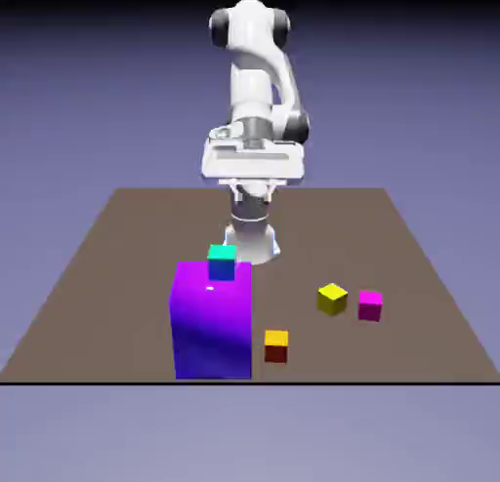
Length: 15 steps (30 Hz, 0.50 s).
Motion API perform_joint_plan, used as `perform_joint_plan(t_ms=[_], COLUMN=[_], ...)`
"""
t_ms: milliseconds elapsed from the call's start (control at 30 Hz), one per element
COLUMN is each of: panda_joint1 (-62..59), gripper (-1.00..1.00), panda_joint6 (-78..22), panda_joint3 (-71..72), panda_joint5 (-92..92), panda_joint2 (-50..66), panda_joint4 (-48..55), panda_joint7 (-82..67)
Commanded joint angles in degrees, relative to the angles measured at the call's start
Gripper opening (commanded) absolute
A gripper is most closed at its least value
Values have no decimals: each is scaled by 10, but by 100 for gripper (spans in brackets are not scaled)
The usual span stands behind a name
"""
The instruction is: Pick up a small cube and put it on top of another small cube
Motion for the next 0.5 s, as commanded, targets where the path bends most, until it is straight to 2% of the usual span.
perform_joint_plan(t_ms=[0,467], panda_joint1=[0,0], gripper=[0,0], panda_joint6=[-15,-229], panda_joint3=[14,210], panda_joint5=[3,47], panda_joint2=[21,311], panda_joint4=[10,148], panda_joint7=[17,249])
